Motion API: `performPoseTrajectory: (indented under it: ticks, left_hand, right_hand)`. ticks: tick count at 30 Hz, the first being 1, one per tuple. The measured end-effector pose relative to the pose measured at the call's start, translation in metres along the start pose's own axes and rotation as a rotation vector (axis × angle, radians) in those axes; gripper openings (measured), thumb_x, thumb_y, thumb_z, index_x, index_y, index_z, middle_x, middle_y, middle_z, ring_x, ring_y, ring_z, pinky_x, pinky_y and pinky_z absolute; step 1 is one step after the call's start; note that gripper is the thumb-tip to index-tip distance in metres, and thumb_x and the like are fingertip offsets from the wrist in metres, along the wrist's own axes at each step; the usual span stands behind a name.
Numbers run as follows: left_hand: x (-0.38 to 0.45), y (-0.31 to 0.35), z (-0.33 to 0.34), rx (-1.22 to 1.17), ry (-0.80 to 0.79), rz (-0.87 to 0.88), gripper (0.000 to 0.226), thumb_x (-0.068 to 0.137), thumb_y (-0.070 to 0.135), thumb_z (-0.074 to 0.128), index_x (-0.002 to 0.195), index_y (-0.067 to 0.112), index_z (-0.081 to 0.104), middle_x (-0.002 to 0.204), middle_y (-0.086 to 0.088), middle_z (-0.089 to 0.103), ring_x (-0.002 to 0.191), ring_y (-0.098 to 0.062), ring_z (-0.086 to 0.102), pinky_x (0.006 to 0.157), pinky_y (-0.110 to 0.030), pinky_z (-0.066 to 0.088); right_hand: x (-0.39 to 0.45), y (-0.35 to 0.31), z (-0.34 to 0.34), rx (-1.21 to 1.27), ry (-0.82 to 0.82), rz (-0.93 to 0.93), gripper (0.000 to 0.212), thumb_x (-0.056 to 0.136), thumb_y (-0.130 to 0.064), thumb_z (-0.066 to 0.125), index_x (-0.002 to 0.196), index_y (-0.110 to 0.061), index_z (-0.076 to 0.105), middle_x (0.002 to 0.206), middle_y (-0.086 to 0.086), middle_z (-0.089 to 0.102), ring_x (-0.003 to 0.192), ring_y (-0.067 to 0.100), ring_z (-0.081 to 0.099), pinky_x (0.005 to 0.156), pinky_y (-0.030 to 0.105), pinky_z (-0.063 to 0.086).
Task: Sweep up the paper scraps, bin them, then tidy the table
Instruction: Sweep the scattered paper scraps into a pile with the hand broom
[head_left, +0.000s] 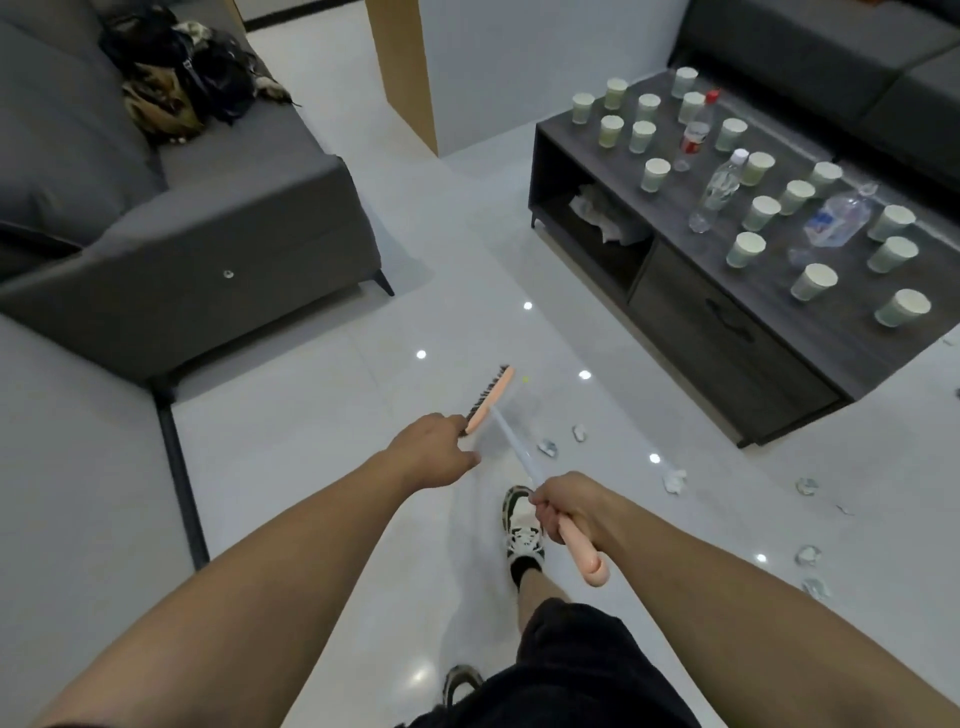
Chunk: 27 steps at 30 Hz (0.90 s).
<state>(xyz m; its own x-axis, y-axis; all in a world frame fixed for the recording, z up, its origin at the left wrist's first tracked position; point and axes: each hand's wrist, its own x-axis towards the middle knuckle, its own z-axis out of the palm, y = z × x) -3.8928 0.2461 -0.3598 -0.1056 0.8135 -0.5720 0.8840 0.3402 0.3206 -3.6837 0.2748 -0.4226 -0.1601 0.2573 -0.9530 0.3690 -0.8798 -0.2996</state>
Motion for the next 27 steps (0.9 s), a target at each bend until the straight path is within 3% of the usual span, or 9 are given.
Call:
performPoseTrajectory:
  ticks: [7, 12, 14, 17, 19, 22, 27]
  left_hand:
    - [0.102, 0.02, -0.05, 0.025, -0.047, -0.062, 0.062, 0.093, 0.047, 0.053, 0.146, 0.021, 0.036, 0.143, -0.007, 0.044, 0.129, -0.024, 0.043, 0.099, -0.034, 0.039]
    - [0.158, 0.034, -0.067, 0.058, -0.071, -0.053, 0.06, 0.093, 0.046, 0.052, 0.145, 0.019, 0.038, 0.138, -0.007, 0.047, 0.126, -0.024, 0.045, 0.096, -0.034, 0.038]
    - [0.173, 0.043, -0.068, 0.082, -0.105, -0.024, 0.059, 0.093, 0.046, 0.052, 0.145, 0.02, 0.038, 0.137, -0.006, 0.047, 0.125, -0.024, 0.045, 0.096, -0.033, 0.038]
    - [0.193, 0.058, -0.065, 0.114, -0.144, 0.033, 0.06, 0.093, 0.047, 0.051, 0.145, 0.021, 0.037, 0.14, -0.005, 0.046, 0.127, -0.023, 0.044, 0.098, -0.033, 0.037]
    - [0.201, 0.069, -0.06, 0.131, -0.164, 0.088, 0.06, 0.093, 0.046, 0.052, 0.145, 0.02, 0.038, 0.139, -0.006, 0.047, 0.126, -0.024, 0.045, 0.096, -0.032, 0.038]
    - [0.204, 0.086, -0.046, 0.164, -0.203, 0.18, 0.053, 0.092, 0.043, 0.054, 0.138, 0.017, 0.045, 0.133, -0.009, 0.051, 0.118, -0.025, 0.05, 0.087, -0.03, 0.038]
    - [0.192, 0.132, -0.014, 0.239, -0.287, 0.361, 0.047, 0.093, 0.042, 0.053, 0.13, 0.013, 0.05, 0.126, -0.011, 0.054, 0.113, -0.025, 0.052, 0.082, -0.029, 0.039]
  right_hand:
    - [0.071, -0.137, -0.029, 0.114, -0.08, 0.018, 0.008, 0.096, -0.008, 0.053, 0.1, -0.006, 0.047, 0.052, 0.004, 0.041, 0.034, 0.01, 0.032, 0.032, 0.018, 0.031]
    - [0.106, -0.186, -0.056, 0.099, -0.014, 0.059, 0.017, 0.094, -0.016, 0.051, 0.103, -0.003, 0.048, 0.075, 0.015, 0.061, 0.047, 0.018, 0.053, 0.045, 0.024, 0.046]
    - [0.111, -0.184, -0.063, 0.01, 0.069, 0.086, 0.009, 0.095, -0.015, 0.048, 0.091, -0.006, 0.047, 0.075, 0.012, 0.055, 0.057, 0.02, 0.051, 0.054, 0.028, 0.044]
    - [0.109, -0.159, -0.074, -0.096, 0.167, 0.176, 0.02, 0.096, -0.02, 0.04, 0.079, -0.012, 0.046, 0.069, 0.007, 0.046, 0.055, 0.018, 0.041, 0.064, 0.024, 0.041]
    - [0.099, -0.138, -0.084, -0.161, 0.212, 0.171, 0.021, 0.096, -0.019, 0.034, 0.089, -0.01, 0.052, 0.064, 0.004, 0.047, 0.054, 0.015, 0.039, 0.062, 0.02, 0.036]
    - [0.071, -0.103, -0.1, -0.167, 0.272, 0.139, 0.027, 0.098, -0.014, 0.036, 0.116, -0.006, 0.055, 0.071, 0.009, 0.05, 0.055, 0.016, 0.04, 0.052, 0.025, 0.028]
    - [0.025, -0.017, -0.126, -0.008, 0.38, 0.238, 0.03, 0.095, -0.01, 0.038, 0.119, -0.003, 0.056, 0.07, 0.01, 0.048, 0.05, 0.016, 0.038, 0.049, 0.022, 0.025]
